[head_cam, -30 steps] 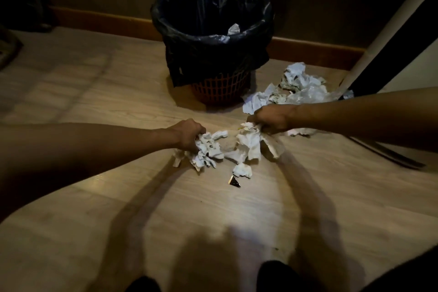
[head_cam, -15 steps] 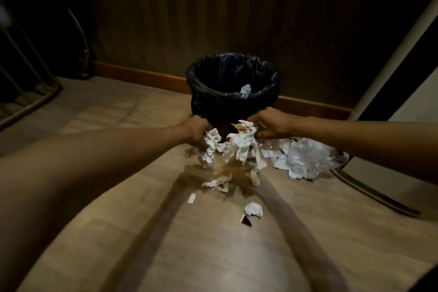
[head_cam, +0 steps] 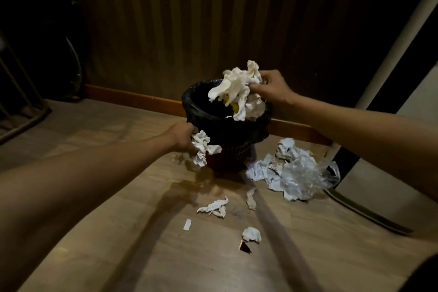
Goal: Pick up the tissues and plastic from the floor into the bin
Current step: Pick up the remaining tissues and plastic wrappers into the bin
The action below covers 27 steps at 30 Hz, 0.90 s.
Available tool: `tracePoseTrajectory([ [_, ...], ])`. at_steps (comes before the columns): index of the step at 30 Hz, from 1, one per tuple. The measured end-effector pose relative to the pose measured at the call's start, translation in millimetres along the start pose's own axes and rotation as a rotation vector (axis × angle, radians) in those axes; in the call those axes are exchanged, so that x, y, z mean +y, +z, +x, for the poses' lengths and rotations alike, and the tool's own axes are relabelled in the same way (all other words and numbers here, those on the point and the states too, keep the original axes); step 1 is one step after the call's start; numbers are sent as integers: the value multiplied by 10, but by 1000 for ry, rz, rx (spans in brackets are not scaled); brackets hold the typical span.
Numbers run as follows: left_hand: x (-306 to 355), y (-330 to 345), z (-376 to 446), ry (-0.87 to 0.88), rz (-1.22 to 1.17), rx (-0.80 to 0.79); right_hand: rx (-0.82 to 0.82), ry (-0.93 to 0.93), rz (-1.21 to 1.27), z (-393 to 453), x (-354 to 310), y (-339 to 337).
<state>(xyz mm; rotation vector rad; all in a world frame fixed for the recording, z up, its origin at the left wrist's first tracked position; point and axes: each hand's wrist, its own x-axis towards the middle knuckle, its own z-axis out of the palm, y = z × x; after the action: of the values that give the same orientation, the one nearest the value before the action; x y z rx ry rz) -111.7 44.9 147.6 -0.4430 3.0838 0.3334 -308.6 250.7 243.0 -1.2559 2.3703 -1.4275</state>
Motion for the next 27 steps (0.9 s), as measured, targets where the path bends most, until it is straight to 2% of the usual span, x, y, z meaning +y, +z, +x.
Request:
tracePoseTrajectory([
  [3, -29, 3, -38, 1, 4, 15, 78, 44, 39, 146, -25, 114],
  [12, -71, -83, -165, -4, 2, 38, 237, 219, -197, 437, 72, 424],
  [18, -129, -148, -301, -14, -24, 47, 256, 235, -164, 471, 104, 443],
  [22, -150, -220, -314, -22, -81, 102, 199, 210, -181, 418, 129, 432],
  [27, -6, -462, -259, 45, -187, 191, 218, 123, -262, 289, 304, 319],
])
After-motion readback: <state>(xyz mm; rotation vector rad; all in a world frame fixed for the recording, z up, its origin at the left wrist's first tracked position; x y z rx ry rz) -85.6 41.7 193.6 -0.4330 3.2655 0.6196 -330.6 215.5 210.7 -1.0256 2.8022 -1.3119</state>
